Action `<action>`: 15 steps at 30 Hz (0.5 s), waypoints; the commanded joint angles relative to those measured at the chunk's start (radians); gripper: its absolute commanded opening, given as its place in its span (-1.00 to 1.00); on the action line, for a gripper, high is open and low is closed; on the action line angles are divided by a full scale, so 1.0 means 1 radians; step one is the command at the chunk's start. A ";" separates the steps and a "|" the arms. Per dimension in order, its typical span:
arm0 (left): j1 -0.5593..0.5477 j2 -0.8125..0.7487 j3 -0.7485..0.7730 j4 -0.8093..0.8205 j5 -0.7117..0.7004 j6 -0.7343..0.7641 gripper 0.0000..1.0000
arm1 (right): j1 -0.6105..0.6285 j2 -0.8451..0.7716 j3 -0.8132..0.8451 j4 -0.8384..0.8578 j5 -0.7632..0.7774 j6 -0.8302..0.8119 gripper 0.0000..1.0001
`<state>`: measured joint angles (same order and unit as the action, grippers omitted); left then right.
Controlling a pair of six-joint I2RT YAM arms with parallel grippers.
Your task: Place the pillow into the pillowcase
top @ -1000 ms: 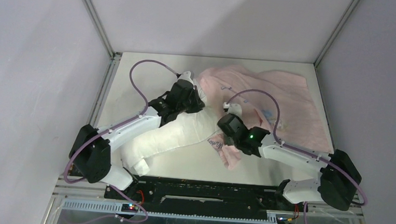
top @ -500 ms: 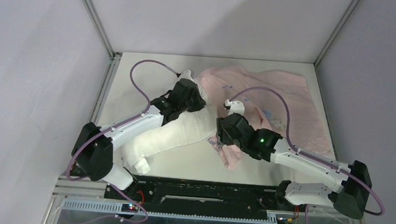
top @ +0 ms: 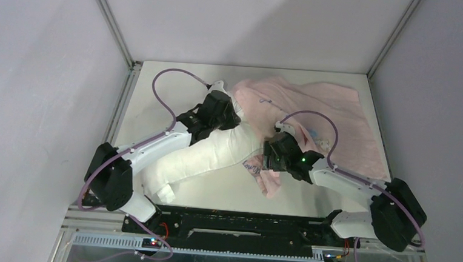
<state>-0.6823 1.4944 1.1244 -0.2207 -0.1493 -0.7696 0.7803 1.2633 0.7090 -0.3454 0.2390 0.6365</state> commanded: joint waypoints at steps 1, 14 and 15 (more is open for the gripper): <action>0.002 0.014 0.092 -0.010 -0.049 -0.002 -1.00 | -0.033 0.071 0.015 0.139 -0.077 -0.009 0.17; -0.054 0.068 0.176 0.021 -0.087 0.013 -1.00 | 0.211 -0.091 0.448 -0.103 -0.073 -0.115 -1.00; -0.066 0.053 0.161 0.019 -0.091 0.002 -1.00 | 0.154 -0.084 0.454 -0.101 -0.111 -0.117 -1.00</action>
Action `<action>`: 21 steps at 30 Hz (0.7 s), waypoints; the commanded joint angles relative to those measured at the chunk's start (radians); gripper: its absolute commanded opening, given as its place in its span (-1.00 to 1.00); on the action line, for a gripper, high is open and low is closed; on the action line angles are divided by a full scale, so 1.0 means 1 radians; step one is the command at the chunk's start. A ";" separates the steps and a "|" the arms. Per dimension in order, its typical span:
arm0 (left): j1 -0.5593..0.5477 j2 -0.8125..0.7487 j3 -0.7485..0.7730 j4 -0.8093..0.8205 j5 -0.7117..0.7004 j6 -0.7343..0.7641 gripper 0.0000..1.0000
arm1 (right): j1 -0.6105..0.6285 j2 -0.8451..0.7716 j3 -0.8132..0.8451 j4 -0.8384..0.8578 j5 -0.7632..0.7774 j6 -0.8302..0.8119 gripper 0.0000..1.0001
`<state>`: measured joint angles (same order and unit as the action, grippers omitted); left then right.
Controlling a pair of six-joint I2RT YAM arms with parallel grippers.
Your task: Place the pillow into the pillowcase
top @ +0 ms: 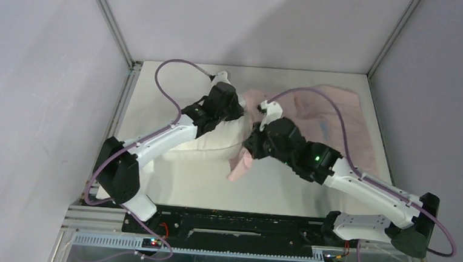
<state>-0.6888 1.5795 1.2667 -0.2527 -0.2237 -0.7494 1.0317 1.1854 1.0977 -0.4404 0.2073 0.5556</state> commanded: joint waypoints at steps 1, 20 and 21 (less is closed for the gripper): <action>-0.071 -0.050 0.002 0.050 -0.017 -0.031 -1.00 | -0.135 0.000 0.073 -0.001 -0.107 -0.041 -1.00; -0.090 0.011 0.581 -0.414 0.625 0.098 -0.77 | -0.496 0.603 0.888 -0.337 -0.167 -0.124 -1.00; -0.074 0.039 0.635 -0.439 0.662 0.113 -0.66 | -0.502 0.670 0.934 -0.361 -0.154 -0.128 -1.00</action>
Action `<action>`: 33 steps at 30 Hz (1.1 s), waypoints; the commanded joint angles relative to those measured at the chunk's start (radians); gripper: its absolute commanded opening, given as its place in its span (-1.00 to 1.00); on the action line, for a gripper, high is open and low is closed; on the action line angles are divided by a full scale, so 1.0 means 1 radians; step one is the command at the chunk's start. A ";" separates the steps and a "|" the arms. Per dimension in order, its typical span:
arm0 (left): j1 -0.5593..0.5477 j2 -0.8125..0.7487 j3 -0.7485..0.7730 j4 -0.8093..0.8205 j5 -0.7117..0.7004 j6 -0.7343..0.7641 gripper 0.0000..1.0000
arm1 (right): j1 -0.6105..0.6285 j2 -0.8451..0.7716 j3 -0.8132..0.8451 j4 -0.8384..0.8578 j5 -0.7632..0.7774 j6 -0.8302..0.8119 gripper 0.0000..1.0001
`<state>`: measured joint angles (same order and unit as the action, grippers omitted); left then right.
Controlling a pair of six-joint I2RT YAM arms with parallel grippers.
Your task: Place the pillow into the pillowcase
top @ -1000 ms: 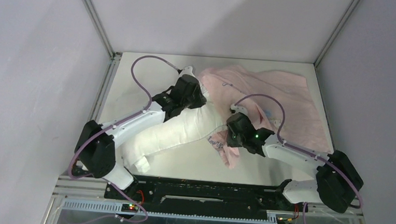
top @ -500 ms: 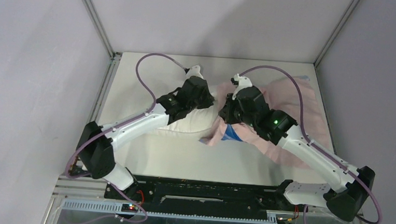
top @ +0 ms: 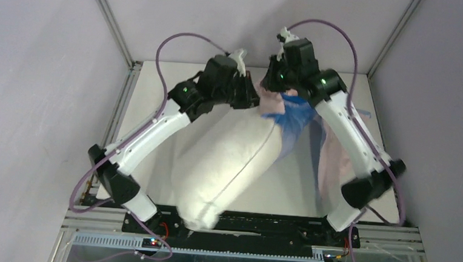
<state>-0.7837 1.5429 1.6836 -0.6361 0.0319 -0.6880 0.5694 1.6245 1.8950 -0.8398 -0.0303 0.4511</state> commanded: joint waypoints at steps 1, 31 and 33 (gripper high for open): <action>0.033 0.095 0.270 -0.079 0.423 0.068 -0.52 | -0.043 0.292 0.187 0.016 0.091 -0.025 -1.00; -0.128 0.048 -0.099 -0.155 -0.212 0.289 0.17 | -0.055 0.438 0.240 0.033 0.014 -0.001 -1.00; -0.080 0.005 -0.150 -0.111 -0.177 0.252 -0.63 | -0.055 0.396 0.220 0.038 0.011 -0.018 -1.00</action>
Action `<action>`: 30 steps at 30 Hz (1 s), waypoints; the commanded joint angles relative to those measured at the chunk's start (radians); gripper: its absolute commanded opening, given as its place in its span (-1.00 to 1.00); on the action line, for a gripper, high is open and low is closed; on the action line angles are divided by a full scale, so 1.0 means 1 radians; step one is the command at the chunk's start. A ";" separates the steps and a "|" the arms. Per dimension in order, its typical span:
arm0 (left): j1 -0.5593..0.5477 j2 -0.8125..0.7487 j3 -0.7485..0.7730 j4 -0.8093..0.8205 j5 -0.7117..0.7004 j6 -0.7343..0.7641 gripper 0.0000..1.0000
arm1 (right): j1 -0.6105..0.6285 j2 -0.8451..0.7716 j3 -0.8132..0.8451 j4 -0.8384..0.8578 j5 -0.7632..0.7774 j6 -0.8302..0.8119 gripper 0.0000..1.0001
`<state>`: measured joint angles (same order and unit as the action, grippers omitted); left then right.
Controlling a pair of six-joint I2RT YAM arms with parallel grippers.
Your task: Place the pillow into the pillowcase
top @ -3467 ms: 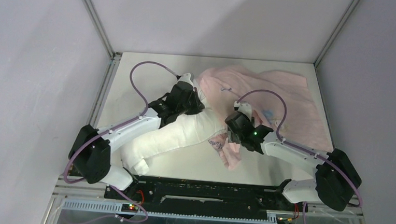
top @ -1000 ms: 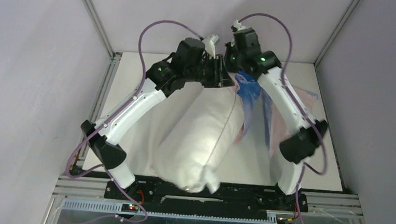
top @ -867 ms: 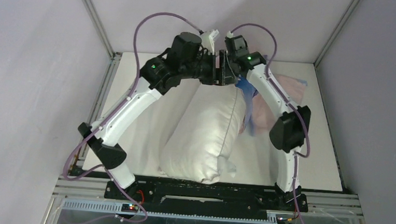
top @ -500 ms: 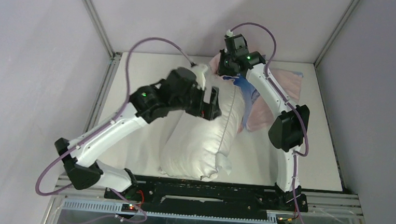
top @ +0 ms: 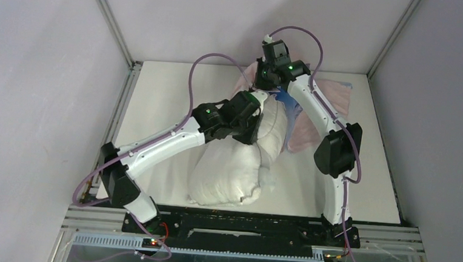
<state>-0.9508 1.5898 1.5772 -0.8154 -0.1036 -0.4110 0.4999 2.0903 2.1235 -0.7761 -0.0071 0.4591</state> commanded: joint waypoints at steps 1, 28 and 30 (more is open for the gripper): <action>0.111 -0.068 -0.070 0.088 -0.015 -0.043 -0.94 | 0.015 -0.098 -0.019 -0.022 -0.015 -0.035 -0.97; 0.455 -0.284 -0.336 0.307 0.336 -0.202 -1.00 | 0.054 -0.581 -0.704 0.379 0.230 -0.306 0.51; 0.463 -0.285 -0.341 0.307 0.337 -0.201 -1.00 | 0.051 -0.557 -0.700 0.392 0.259 -0.305 0.43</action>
<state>-0.5198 1.3354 1.2579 -0.5449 0.2497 -0.6006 0.5587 1.5185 1.4101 -0.4763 0.1539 0.1875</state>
